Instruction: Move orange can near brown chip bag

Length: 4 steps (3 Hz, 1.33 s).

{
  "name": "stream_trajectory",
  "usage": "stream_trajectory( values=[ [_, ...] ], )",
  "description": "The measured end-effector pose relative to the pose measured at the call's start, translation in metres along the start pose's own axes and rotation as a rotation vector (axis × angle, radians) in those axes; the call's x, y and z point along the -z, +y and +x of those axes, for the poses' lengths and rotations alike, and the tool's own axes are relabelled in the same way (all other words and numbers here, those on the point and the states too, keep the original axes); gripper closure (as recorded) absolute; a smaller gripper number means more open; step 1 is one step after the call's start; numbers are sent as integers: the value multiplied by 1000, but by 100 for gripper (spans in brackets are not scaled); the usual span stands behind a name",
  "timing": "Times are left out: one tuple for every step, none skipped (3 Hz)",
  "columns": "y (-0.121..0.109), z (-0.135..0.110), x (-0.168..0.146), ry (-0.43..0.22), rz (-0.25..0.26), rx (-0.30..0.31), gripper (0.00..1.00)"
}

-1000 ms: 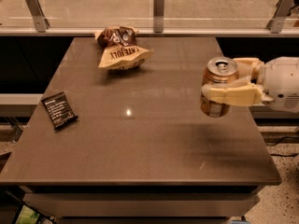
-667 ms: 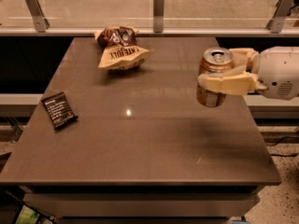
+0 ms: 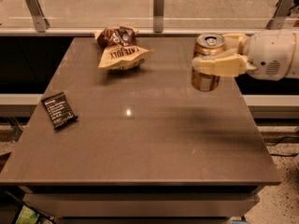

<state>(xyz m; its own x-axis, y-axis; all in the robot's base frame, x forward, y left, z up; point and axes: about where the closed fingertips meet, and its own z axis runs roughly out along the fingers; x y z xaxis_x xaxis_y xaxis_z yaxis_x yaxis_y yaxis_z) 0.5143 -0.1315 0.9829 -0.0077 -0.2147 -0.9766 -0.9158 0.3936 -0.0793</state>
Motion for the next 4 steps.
stream_trajectory(
  values=[
    [-17,-4,-15,3,-10,-3,100],
    [-34,-6,-32,9,-5,5,100],
    [-51,-7,-49,2,32,8,100],
    [-72,-8,-65,-15,93,3,100]
  ],
)
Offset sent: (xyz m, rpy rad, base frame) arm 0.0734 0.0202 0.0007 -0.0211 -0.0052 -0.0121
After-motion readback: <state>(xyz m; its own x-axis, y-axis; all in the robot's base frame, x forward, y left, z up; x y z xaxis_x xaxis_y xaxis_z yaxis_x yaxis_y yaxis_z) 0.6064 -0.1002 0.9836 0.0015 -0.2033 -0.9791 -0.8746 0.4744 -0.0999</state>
